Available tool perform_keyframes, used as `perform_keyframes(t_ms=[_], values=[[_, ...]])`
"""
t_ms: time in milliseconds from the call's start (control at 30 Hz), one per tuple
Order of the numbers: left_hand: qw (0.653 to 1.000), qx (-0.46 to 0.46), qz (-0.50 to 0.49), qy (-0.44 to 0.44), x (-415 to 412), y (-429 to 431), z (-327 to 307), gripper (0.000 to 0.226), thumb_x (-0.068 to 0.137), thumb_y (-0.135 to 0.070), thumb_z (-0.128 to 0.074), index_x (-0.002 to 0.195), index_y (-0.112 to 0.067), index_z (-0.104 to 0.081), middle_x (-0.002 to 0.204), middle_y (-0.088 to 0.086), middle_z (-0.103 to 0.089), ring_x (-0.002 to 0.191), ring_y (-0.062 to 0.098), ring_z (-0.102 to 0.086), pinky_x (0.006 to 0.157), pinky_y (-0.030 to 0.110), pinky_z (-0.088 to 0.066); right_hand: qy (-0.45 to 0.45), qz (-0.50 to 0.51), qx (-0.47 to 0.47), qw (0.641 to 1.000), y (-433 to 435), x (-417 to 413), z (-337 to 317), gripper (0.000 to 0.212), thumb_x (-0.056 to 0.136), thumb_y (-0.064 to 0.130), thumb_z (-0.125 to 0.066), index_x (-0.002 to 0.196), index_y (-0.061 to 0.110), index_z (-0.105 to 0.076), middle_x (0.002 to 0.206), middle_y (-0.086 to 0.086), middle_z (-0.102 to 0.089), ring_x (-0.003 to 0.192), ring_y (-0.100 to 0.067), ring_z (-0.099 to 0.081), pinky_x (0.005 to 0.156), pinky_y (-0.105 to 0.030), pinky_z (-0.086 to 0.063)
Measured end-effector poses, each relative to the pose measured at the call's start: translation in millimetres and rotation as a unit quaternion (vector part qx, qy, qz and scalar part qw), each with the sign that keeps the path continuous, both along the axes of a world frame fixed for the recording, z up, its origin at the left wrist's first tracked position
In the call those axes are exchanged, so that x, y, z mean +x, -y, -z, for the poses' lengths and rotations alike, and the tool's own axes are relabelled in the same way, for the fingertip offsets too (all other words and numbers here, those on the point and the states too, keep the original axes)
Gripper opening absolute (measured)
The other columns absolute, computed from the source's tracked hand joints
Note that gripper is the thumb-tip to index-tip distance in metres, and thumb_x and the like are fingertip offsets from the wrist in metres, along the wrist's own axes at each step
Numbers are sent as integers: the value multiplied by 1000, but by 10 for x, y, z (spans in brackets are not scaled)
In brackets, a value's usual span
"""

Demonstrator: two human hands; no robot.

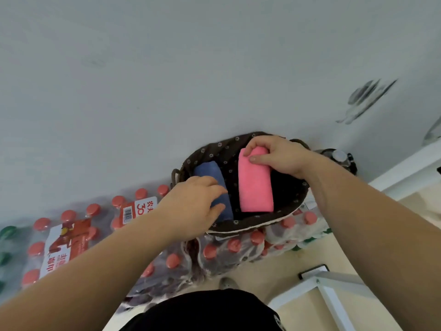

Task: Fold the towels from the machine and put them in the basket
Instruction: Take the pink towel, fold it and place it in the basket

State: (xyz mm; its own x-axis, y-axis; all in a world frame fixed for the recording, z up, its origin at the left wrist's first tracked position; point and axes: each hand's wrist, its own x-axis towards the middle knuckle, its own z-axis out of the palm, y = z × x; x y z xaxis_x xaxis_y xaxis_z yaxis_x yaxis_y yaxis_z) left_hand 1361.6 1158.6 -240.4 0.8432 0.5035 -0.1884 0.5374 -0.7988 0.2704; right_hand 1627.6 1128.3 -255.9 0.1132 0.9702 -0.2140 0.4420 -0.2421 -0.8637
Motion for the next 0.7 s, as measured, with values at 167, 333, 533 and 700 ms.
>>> perform_keyframes(t_ms=[167,333,533,700], values=[[995,38,28,-89,223,-47,69,37,101,-39,-37,128,-27,-58,125,-5,-57,115,22,-53,95,45,-48,37,-72,-18,997,-235,-141,391,23,90,8,-66,105,25,-69,117,7,-65,104,-4,-58,85,-17,-44],[984,-15,61,-164,371,-114,149,43,104,-41,-34,145,-36,-45,159,-5,-32,144,22,-33,114,51,-31,-30,-21,-28,999,-322,-220,678,26,86,8,-71,100,30,-68,113,1,-66,103,-16,-61,87,-30,-53],[964,-42,66,-256,585,-166,189,49,105,-50,-25,154,-47,-21,168,-6,0,154,23,-5,118,65,-6,88,-15,-17,996,-398,-240,679,38,83,20,-78,119,22,-66,115,2,-66,105,-15,-60,92,-26,-48],[966,-7,78,-248,668,-189,239,47,103,-52,-26,151,-49,-28,165,-3,-16,141,27,-25,111,58,-23,184,-11,-64,981,-230,-222,494,73,82,41,-75,145,29,-39,131,-11,-51,116,-25,-56,96,-28,-41]])
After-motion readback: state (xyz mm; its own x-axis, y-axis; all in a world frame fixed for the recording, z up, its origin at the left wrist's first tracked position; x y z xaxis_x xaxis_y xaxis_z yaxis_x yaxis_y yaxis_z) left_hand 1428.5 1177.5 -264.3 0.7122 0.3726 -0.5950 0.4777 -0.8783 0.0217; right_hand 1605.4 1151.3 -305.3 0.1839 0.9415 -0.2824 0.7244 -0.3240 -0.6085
